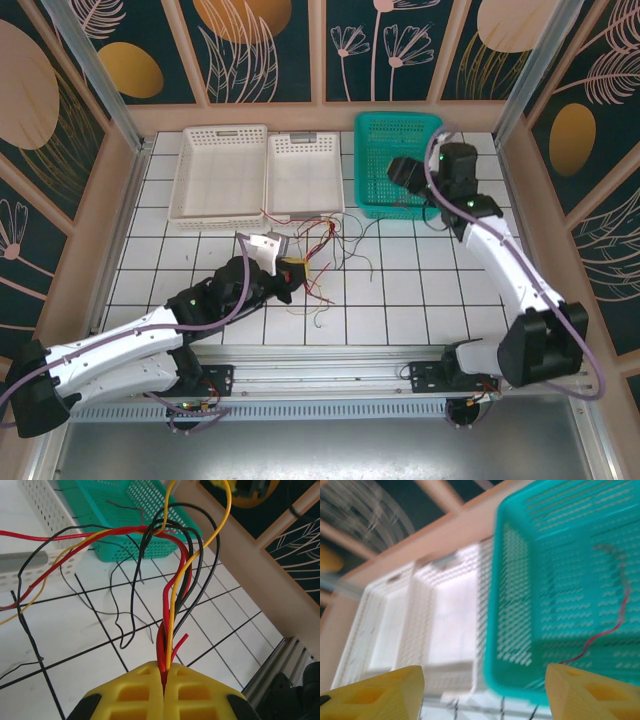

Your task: Untangle the cables

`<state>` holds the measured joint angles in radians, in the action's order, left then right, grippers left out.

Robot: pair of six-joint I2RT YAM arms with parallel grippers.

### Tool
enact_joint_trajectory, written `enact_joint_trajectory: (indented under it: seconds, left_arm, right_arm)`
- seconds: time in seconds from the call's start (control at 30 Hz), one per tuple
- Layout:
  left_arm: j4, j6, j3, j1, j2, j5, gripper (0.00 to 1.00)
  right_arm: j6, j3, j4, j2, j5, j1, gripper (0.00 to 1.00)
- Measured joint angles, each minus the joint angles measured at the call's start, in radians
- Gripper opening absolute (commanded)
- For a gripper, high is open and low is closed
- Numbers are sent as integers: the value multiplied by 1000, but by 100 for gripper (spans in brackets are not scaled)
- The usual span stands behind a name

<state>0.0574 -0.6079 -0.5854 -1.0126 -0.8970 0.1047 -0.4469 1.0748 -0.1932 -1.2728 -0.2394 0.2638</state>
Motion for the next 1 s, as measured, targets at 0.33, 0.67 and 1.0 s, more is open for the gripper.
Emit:
enact_joint_trajectory:
  seconds: [0.33,0.67,1.0]
  left_arm:
    - [37,-22,13,0,16,-19,0]
    - [45,-48,22,0,87,-27,0]
    - [66,-70,25,0,75,-54,0]
  right_arm:
    - [-31,-373,99,249,-112,238,64]
    - [-51,-501,236,341,-208,279,64]
    - [-56,-586,387,327,-208,428,64]
